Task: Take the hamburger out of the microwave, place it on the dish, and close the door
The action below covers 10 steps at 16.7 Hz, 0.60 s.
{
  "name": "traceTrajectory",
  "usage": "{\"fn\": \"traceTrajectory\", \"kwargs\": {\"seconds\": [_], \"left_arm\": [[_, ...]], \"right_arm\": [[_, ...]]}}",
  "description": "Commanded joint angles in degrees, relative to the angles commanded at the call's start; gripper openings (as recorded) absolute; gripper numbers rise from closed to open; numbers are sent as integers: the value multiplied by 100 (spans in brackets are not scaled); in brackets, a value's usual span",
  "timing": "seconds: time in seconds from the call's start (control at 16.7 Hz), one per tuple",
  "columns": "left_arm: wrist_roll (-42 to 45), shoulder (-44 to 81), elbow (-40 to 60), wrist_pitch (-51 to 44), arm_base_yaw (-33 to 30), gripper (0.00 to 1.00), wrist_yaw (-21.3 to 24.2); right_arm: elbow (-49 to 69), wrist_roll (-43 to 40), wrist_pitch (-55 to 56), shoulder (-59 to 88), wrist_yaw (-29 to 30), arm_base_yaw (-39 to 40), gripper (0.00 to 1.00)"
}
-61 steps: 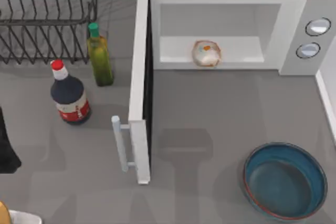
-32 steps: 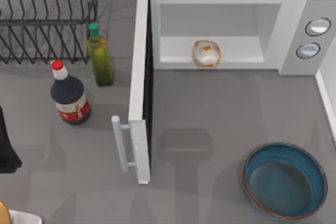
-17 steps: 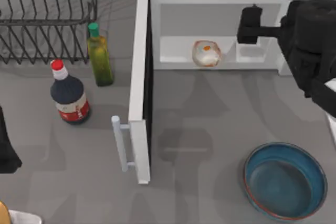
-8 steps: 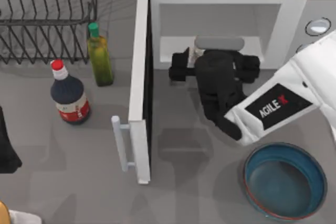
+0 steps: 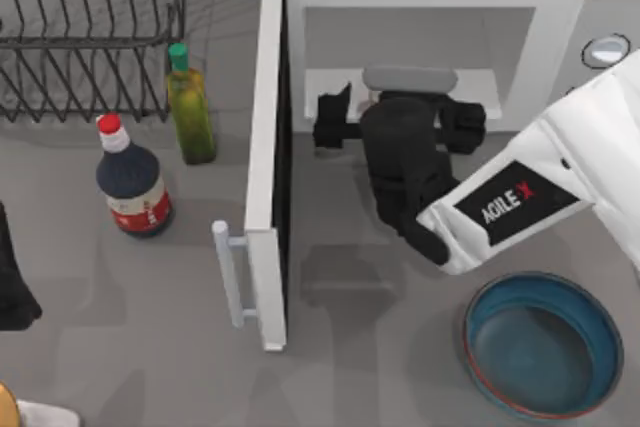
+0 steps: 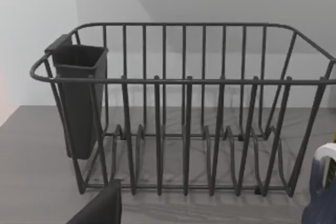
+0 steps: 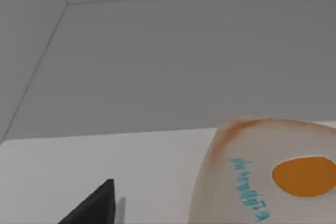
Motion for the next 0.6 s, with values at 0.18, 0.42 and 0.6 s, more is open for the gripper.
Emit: {"fn": "traceTrajectory", "kwargs": {"seconds": [0.18,0.42,0.6], "left_arm": [[0,0,0,0,0,100,0],[0,0,0,0,0,100,0],[0,0,0,0,0,100,0]], "right_arm": [[214,-19,-111,191,-42,-39,100],[1346,-117,-647,973,-256,-239,100],[2728,-222,-1211,1704,-489,-456,100]]}}
